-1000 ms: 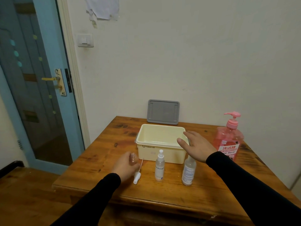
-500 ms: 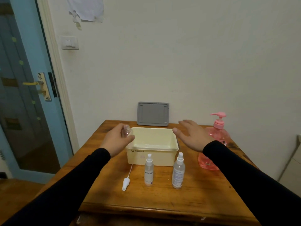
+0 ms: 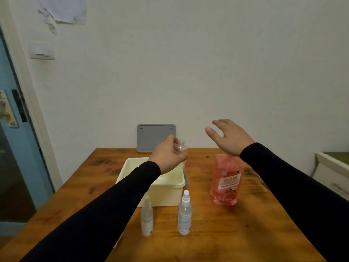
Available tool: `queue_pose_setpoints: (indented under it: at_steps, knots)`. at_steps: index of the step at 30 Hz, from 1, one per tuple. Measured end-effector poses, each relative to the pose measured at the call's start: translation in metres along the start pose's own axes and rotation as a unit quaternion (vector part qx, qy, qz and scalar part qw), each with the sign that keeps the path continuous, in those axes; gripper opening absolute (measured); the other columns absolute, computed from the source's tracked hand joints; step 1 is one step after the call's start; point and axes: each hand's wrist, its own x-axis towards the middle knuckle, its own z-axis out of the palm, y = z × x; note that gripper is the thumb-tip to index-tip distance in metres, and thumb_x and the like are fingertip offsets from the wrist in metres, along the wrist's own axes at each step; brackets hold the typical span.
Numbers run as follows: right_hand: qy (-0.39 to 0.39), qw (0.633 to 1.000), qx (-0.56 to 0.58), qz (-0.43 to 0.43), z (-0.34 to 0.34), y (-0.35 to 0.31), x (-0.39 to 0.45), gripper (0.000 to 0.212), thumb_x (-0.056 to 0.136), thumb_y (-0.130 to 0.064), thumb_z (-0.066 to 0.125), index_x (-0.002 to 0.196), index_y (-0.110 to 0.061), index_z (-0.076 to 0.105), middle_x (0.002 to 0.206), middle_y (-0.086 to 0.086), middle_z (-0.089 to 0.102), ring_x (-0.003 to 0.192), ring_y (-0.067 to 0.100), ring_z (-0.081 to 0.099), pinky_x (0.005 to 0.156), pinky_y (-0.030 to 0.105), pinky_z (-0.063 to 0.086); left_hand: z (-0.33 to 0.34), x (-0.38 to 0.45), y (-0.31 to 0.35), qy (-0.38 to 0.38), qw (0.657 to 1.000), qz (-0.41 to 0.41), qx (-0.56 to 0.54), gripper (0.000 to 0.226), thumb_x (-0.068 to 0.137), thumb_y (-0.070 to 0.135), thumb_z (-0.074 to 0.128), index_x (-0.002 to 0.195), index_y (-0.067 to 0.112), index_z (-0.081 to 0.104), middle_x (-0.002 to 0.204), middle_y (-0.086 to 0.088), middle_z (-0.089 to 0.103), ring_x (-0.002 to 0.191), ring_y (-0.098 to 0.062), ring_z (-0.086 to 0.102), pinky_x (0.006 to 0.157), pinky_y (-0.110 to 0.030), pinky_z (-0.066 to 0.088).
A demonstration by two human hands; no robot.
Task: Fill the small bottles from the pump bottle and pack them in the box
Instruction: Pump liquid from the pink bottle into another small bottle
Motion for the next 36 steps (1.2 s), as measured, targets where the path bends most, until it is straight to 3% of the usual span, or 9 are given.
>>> queue_pose_setpoints:
  at_steps: [6,11,13,15,18,21,23,26,36]
  knots:
    - [0.002,0.999,-0.008,0.036,-0.006,0.029,0.021,0.07,0.095,-0.061,0.027,0.143,-0.012,0.04,0.149,0.01,0.037,0.136,0.02,0.033,0.108,0.032,0.025,0.036,0.028,0.014,-0.034,0.999,0.036,-0.008,0.036,0.079,0.042,0.067,0.106,0.032,0.045,0.093,0.013,0.058,0.077,-0.002,0.058,0.057,-0.016,0.044]
    - [-0.007,0.998,0.01,0.062,-0.007,0.045,0.034,0.064,0.098,-0.055,0.025,0.137,-0.009,0.048,0.142,0.011,0.046,0.131,0.022,0.039,0.105,0.033,0.028,0.063,0.049,0.022,-0.057,0.997,0.055,-0.006,0.034,0.079,0.05,0.061,0.108,0.045,0.043,0.097,0.012,0.058,0.078,-0.002,0.059,0.066,-0.021,0.052]
    - [-0.012,0.996,0.029,0.082,-0.006,0.05,0.041,0.058,0.099,-0.052,0.023,0.111,-0.008,0.058,0.116,0.013,0.056,0.112,0.023,0.05,0.092,0.033,0.036,0.07,0.055,0.024,-0.064,0.996,0.069,-0.002,0.034,0.079,0.052,0.059,0.11,0.046,0.045,0.096,0.013,0.058,0.079,-0.001,0.058,0.065,-0.019,0.049]
    - [-0.008,0.993,0.053,0.103,-0.004,0.053,0.046,0.047,0.099,-0.051,0.022,0.082,-0.016,0.048,0.082,0.004,0.05,0.086,0.022,0.051,0.072,0.03,0.034,0.075,0.058,0.027,-0.066,0.995,0.078,-0.002,0.032,0.08,0.051,0.058,0.109,0.048,0.047,0.092,0.016,0.058,0.08,0.0,0.056,0.063,-0.017,0.047]
    - [-0.014,0.989,0.079,0.124,-0.003,0.054,0.05,0.047,0.1,-0.05,0.019,0.069,-0.023,0.042,0.066,-0.004,0.044,0.074,0.022,0.051,0.058,0.027,0.031,0.083,0.066,0.029,-0.068,0.993,0.1,0.018,0.033,0.082,0.046,0.059,0.115,0.042,0.052,0.097,0.014,0.059,0.082,-0.002,0.056,0.066,-0.02,0.046]
    - [-0.046,0.985,0.084,0.142,-0.001,0.057,0.052,0.057,0.1,-0.051,0.015,0.082,-0.014,0.054,0.08,0.004,0.057,0.083,0.025,0.054,0.068,0.031,0.035,0.088,0.072,0.032,-0.067,0.99,0.12,0.031,0.042,0.084,0.044,0.059,0.125,0.036,0.05,0.105,0.008,0.059,0.087,-0.007,0.055,0.068,-0.02,0.043]
    - [-0.07,0.979,0.1,0.164,0.0,0.057,0.053,0.065,0.1,-0.052,0.013,0.11,-0.008,0.06,0.109,0.013,0.062,0.1,0.027,0.054,0.081,0.032,0.036,0.089,0.075,0.035,-0.067,0.989,0.13,0.027,0.046,0.085,0.045,0.058,0.129,0.036,0.048,0.106,0.008,0.057,0.089,-0.007,0.054,0.07,-0.019,0.041]
    - [-0.105,0.97,0.116,0.186,0.002,0.056,0.054,0.071,0.099,-0.054,0.01,0.138,-0.007,0.046,0.139,0.016,0.05,0.123,0.029,0.047,0.096,0.035,0.032,0.09,0.078,0.039,-0.074,0.986,0.145,0.035,0.046,0.087,0.045,0.054,0.131,0.037,0.045,0.105,0.005,0.053,0.086,-0.005,0.05,0.067,-0.014,0.037]
    - [-0.152,0.949,0.168,0.221,0.021,0.06,0.053,0.072,0.1,-0.052,0.01,0.131,-0.005,0.055,0.13,0.019,0.056,0.118,0.029,0.051,0.091,0.036,0.034,0.097,0.08,0.037,-0.088,0.986,0.139,0.037,0.045,0.088,0.047,0.048,0.131,0.038,0.044,0.102,0.008,0.05,0.084,-0.001,0.048,0.065,-0.015,0.036]
